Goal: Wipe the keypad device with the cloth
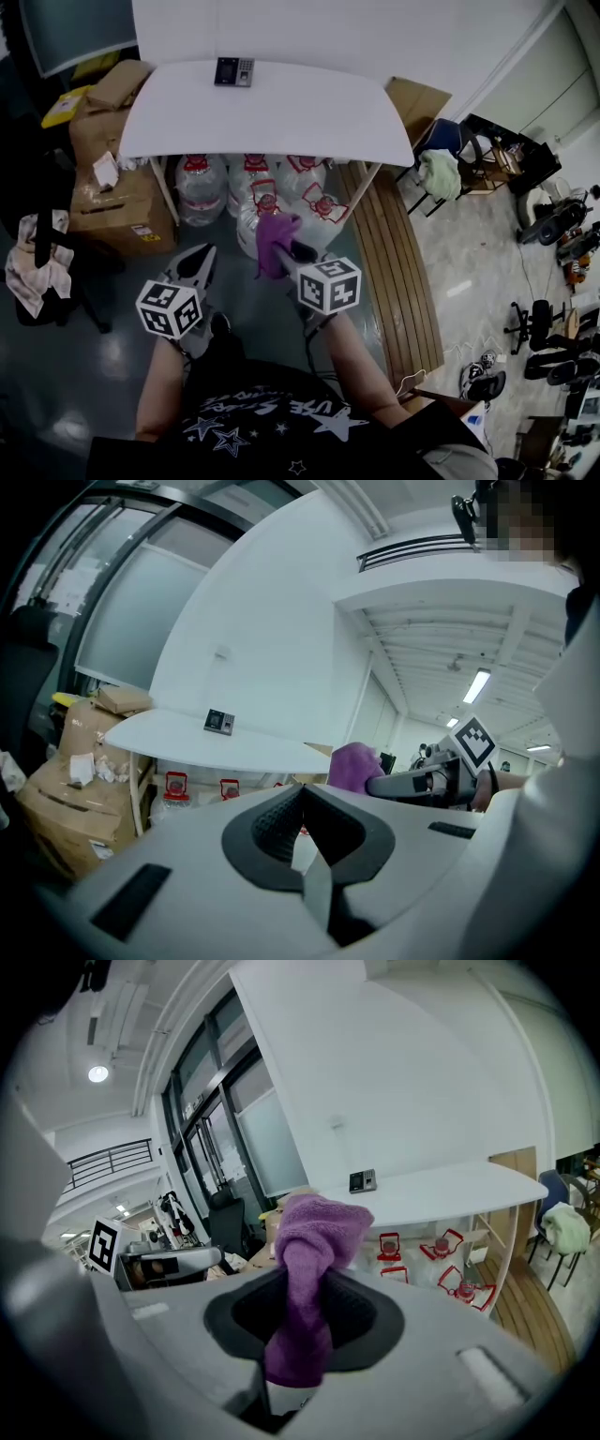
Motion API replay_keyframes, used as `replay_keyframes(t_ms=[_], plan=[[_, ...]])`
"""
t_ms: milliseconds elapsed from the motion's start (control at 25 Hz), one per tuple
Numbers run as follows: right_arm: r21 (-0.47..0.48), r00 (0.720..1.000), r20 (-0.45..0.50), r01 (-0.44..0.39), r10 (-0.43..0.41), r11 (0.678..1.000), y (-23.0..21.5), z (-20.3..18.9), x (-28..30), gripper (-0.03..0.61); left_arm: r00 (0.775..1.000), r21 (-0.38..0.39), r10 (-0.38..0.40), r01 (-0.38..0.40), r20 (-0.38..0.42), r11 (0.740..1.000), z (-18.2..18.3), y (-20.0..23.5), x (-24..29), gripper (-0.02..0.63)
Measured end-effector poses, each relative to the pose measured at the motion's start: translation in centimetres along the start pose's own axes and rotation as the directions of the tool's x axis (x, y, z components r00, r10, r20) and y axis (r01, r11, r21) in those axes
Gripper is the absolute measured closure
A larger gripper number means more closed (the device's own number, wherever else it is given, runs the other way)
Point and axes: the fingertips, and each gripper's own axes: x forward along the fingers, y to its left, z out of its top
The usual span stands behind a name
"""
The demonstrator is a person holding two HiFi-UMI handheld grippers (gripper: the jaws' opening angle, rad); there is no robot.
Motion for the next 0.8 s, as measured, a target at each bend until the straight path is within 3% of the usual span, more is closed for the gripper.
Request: replay_keyframes(t_ms=[400, 800], plan=[[0.007, 1.0, -0.004, 0.014, -0.014, 1.0, 0.3, 4.3, 7.4, 0.479, 1.0, -0.013, -0.007, 0.007, -0.003, 1.0, 3.9, 7.8, 2.5, 0.606], [0.021, 0.998, -0.026, 0.058, -0.057, 0.998, -0.4, 6.2, 11.9, 0.479, 0.998, -0.021, -0.056, 0.056, -0.009, 0.998, 6.2, 12.2, 5.1, 0.606]])
